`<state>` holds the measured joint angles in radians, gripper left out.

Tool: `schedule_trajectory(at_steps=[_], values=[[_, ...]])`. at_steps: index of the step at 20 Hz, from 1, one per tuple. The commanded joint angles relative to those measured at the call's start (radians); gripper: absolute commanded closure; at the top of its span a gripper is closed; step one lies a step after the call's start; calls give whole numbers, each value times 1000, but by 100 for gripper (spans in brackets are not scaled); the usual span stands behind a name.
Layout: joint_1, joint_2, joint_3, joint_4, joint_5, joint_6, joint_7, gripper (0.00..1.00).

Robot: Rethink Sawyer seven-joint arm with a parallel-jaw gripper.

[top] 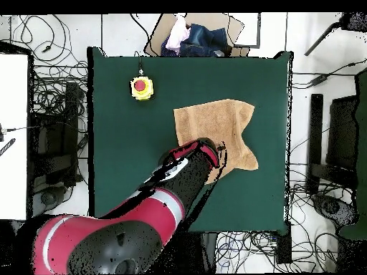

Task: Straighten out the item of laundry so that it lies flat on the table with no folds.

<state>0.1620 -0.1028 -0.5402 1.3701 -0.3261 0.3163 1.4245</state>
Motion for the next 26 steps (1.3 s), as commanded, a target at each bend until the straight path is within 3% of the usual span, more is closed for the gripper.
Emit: schedule_trajectory(at_steps=[1, 26], values=[[30, 99, 53, -64, 124, -87, 348, 0], [135, 98, 53, -95, 360, 65, 382, 0]])
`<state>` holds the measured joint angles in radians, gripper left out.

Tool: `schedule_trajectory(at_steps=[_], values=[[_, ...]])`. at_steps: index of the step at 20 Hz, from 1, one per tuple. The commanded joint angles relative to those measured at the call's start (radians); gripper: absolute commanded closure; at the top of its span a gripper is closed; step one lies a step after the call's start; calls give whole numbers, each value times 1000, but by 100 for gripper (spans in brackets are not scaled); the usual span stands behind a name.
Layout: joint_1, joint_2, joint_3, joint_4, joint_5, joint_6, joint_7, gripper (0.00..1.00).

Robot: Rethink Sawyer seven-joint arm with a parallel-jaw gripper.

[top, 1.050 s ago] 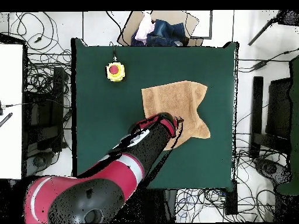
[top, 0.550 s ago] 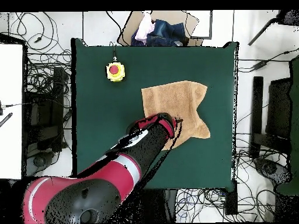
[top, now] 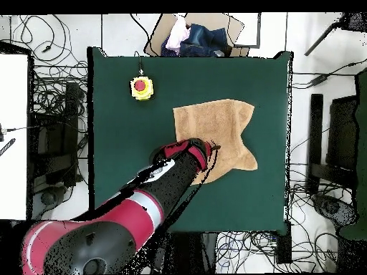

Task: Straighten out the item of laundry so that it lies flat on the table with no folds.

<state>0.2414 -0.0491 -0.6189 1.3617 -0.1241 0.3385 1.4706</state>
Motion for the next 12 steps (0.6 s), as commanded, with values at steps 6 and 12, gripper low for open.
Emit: schedule_trajectory(at_steps=[6, 12], values=[[81, 74, 105, -104, 206, 46, 344, 0], [101, 102, 83, -118, 251, 51, 348, 0]])
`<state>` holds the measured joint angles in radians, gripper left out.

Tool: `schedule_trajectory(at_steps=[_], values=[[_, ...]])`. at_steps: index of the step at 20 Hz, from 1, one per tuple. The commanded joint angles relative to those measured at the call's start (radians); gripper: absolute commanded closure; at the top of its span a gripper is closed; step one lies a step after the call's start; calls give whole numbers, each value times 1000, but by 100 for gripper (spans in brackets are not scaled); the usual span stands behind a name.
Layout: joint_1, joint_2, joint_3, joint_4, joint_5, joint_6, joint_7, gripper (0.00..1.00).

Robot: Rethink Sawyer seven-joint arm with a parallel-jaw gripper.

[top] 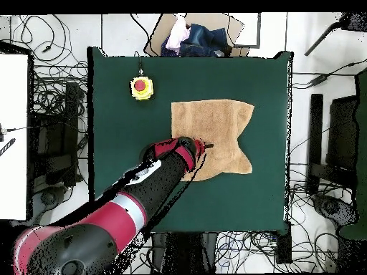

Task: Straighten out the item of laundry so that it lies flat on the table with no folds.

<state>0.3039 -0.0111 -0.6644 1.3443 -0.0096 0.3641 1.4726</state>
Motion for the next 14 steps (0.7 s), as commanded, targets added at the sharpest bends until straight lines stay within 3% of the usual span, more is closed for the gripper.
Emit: schedule_trajectory(at_steps=[1, 14], values=[[41, 68, 125, -103, 144, 27, 347, 0], [53, 79, 114, -112, 215, 43, 328, 0]])
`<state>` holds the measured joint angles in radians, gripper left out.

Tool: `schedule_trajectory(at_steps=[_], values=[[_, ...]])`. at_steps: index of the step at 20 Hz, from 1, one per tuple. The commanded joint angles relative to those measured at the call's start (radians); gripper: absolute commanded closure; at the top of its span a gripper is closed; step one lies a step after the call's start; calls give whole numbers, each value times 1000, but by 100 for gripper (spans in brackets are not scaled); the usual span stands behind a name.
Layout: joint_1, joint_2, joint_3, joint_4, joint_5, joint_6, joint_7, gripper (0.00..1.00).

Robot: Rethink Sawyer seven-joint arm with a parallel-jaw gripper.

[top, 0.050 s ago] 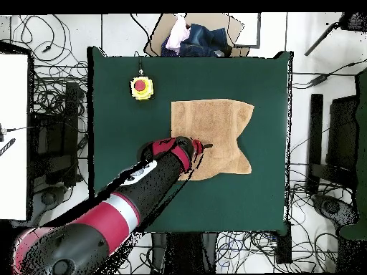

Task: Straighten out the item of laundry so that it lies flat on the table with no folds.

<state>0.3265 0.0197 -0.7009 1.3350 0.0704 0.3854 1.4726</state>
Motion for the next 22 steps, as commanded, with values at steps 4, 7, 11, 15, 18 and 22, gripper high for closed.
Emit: schedule_trajectory(at_steps=[4, 7, 11, 15, 18, 22], values=[[41, 57, 143, -118, 166, 41, 344, 0], [53, 61, 138, -128, 190, 65, 359, 0], [68, 42, 136, -115, 216, 89, 363, 0], [79, 27, 139, -110, 242, 106, 365, 0], [90, 17, 133, -114, 262, 139, 367, 0], [102, 2, 123, -121, 287, 184, 369, 0]])
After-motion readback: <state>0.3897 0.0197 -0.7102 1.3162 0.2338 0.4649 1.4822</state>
